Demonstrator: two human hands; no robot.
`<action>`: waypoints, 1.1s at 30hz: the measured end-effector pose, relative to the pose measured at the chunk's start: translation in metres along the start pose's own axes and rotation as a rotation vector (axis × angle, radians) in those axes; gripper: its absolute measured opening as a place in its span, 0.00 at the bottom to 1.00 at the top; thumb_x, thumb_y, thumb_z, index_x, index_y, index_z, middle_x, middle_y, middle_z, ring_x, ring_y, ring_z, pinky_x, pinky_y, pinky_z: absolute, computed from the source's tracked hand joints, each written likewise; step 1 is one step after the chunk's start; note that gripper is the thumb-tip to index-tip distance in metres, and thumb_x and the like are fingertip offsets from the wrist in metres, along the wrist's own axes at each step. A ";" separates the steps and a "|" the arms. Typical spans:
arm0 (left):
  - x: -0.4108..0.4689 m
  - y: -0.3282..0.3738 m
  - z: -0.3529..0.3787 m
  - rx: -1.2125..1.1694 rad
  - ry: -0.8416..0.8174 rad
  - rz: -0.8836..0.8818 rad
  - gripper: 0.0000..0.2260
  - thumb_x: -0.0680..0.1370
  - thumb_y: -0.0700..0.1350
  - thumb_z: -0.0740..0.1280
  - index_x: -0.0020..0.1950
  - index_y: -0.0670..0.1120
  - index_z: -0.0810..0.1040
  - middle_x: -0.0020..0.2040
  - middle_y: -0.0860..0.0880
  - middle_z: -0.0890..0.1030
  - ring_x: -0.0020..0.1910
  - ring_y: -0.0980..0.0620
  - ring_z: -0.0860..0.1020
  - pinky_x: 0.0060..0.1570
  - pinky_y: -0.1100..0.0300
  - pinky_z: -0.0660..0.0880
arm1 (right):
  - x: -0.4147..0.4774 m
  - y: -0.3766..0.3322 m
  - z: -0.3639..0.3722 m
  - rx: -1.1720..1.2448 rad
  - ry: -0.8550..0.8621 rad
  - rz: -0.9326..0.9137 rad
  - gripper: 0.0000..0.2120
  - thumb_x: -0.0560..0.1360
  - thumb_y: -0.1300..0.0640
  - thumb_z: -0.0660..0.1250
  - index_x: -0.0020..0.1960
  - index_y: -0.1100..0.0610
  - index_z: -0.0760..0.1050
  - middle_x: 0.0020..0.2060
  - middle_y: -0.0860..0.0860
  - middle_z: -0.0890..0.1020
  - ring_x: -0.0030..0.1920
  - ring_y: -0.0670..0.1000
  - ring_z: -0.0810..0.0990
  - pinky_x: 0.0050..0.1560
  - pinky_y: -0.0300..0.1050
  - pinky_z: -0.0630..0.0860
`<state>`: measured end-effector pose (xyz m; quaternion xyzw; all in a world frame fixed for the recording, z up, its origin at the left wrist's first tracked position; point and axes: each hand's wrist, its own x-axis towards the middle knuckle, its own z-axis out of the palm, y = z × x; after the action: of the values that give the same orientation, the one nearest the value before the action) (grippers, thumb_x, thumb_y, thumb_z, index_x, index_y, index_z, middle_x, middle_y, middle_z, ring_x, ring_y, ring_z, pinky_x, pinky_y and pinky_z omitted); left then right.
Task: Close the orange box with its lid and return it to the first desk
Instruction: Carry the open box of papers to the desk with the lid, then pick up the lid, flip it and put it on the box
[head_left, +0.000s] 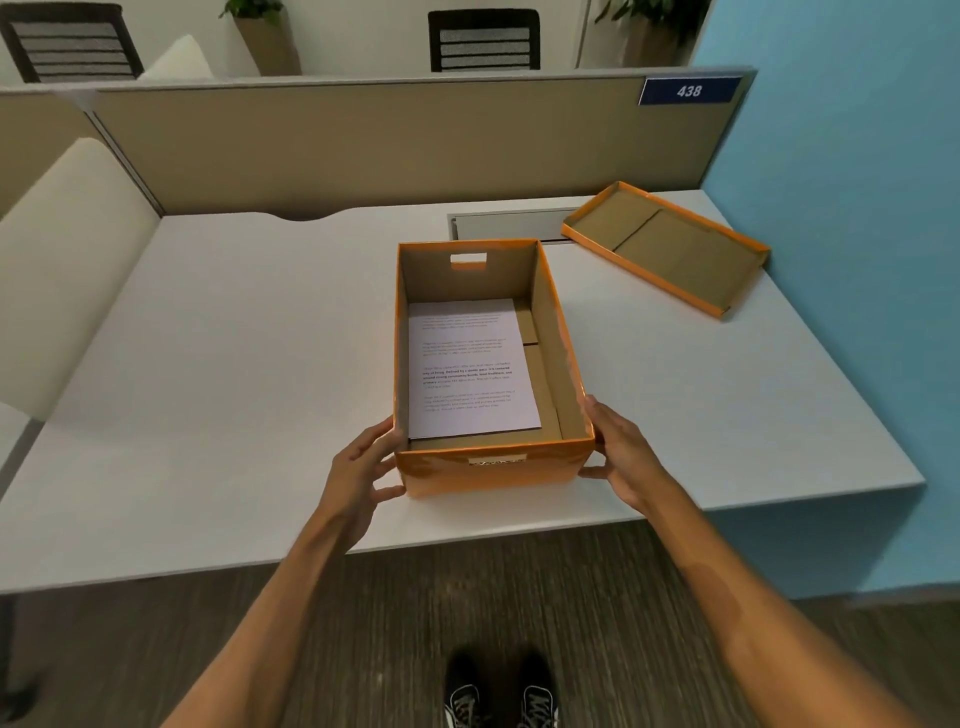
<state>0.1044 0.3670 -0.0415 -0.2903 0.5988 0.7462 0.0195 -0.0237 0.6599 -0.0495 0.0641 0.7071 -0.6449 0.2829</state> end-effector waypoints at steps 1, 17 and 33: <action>-0.001 0.000 0.001 -0.001 0.005 0.000 0.30 0.71 0.61 0.70 0.72 0.54 0.74 0.64 0.55 0.78 0.64 0.42 0.74 0.62 0.31 0.73 | 0.000 0.000 -0.001 0.000 -0.003 0.000 0.25 0.74 0.30 0.61 0.68 0.37 0.72 0.64 0.47 0.80 0.65 0.56 0.76 0.58 0.67 0.75; 0.007 0.004 0.001 0.155 0.103 0.095 0.26 0.77 0.56 0.69 0.73 0.53 0.69 0.70 0.49 0.74 0.70 0.42 0.72 0.67 0.39 0.70 | 0.004 -0.014 -0.005 -0.028 0.074 -0.093 0.22 0.77 0.38 0.63 0.64 0.49 0.79 0.55 0.49 0.85 0.59 0.53 0.81 0.57 0.58 0.79; -0.002 0.066 0.113 0.627 0.054 0.598 0.24 0.78 0.51 0.68 0.73 0.49 0.70 0.74 0.46 0.72 0.72 0.45 0.69 0.70 0.41 0.68 | -0.014 -0.054 -0.048 -0.050 0.245 -0.290 0.18 0.79 0.51 0.67 0.68 0.54 0.77 0.61 0.49 0.82 0.60 0.48 0.80 0.59 0.49 0.79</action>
<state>0.0350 0.4514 0.0305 -0.1033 0.8544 0.4934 -0.1259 -0.0521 0.7000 0.0050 0.0325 0.7538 -0.6486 0.1002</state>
